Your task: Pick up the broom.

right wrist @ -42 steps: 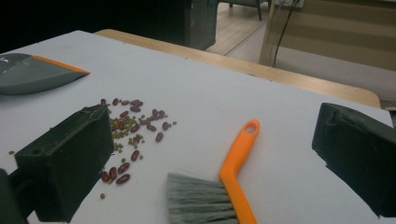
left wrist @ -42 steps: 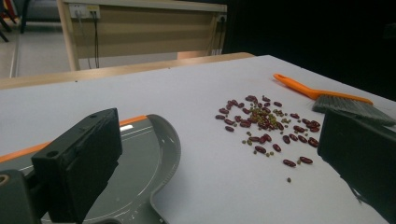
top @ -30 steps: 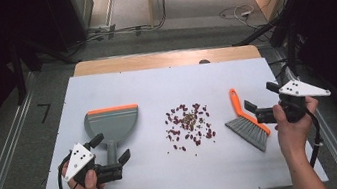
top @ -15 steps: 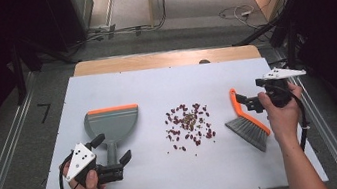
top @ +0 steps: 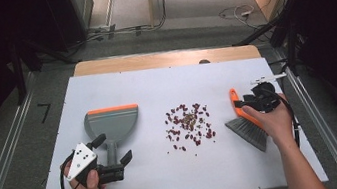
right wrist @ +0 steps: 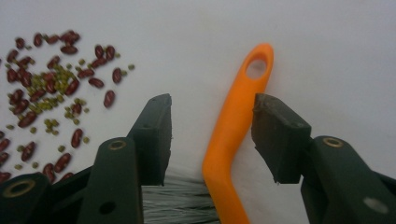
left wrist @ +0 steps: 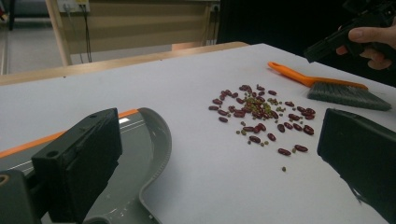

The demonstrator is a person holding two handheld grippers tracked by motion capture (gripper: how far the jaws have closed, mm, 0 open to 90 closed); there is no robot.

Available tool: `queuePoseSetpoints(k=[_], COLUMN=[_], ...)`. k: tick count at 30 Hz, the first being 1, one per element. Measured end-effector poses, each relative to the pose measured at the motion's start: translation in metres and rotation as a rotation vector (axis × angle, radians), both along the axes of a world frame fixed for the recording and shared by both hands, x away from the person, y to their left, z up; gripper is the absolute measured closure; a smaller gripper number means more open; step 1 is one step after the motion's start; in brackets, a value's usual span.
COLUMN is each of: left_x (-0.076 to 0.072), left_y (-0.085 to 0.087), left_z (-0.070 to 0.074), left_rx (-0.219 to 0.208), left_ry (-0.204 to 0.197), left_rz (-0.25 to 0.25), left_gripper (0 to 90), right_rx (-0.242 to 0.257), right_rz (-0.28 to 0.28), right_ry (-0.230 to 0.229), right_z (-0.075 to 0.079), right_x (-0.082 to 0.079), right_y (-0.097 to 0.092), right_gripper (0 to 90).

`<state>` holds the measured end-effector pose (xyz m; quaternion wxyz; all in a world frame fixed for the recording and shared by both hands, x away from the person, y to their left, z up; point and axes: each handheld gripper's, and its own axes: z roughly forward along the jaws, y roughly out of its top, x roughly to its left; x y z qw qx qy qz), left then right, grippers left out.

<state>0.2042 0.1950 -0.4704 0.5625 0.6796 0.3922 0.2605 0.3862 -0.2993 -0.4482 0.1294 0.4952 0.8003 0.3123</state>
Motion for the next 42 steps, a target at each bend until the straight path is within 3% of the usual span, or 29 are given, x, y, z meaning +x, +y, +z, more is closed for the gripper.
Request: queuePoseSetpoints(k=[4,5,6,7,16,21,22,23,25,27,33,42], left_x=[0.0,0.0,0.0,0.0,0.0,0.0,0.0,-0.001,-0.001,-0.001,-0.001,-0.001], left_y=[-0.001,0.0,0.0,0.0,0.0,-0.002,-0.003,-0.004,-0.007,-0.009,-0.01,-0.009], left_z=[0.0,0.0,0.0,0.0,-0.001,-0.001,-0.001,-0.001,-0.001,-0.001,-0.001,0.0], left_rx=[0.002,0.002,0.001,0.002,0.003,0.0,0.001,0.004,0.009,0.01,0.017,0.003], left_ry=[0.002,0.002,0.002,0.003,0.003,0.006,0.005,0.005,0.003,0.001,0.002,0.0], left_rz=[-0.002,-0.002,-0.002,-0.002,-0.005,-0.007,-0.008,-0.01,-0.014,-0.02,-0.026,-0.025], left_gripper=[0.3,0.3,0.3,0.3,0.3,0.3,0.3,0.3,0.3,0.3,0.3,0.3], right_rx=[-0.045,-0.052,-0.052,-0.082,-0.159,-0.174,-0.215,-0.218,-0.212,-0.172,-0.167,-0.013], right_rz=[-0.01,-0.016,-0.016,-0.023,-0.056,-0.077,-0.087,-0.088,-0.09,-0.093,-0.083,-0.079], right_ry=[0.035,0.071,0.071,0.094,0.149,0.147,0.138,0.137,0.141,0.149,0.133,0.032], right_z=[-0.008,-0.012,-0.012,-0.015,-0.027,-0.03,-0.03,-0.031,-0.031,-0.031,-0.032,-0.034], right_x=[0.001,0.001,0.001,0.002,0.003,0.001,0.0,0.0,0.0,0.001,-0.001,-0.014], right_y=[0.002,0.003,0.003,0.005,0.01,0.014,0.019,0.02,0.02,0.015,0.013,-0.003], right_gripper=[54.9,57.5,57.5,59.3,63.1,63.7,63.8,64.4,65.4,67.1,67.5,67.3])
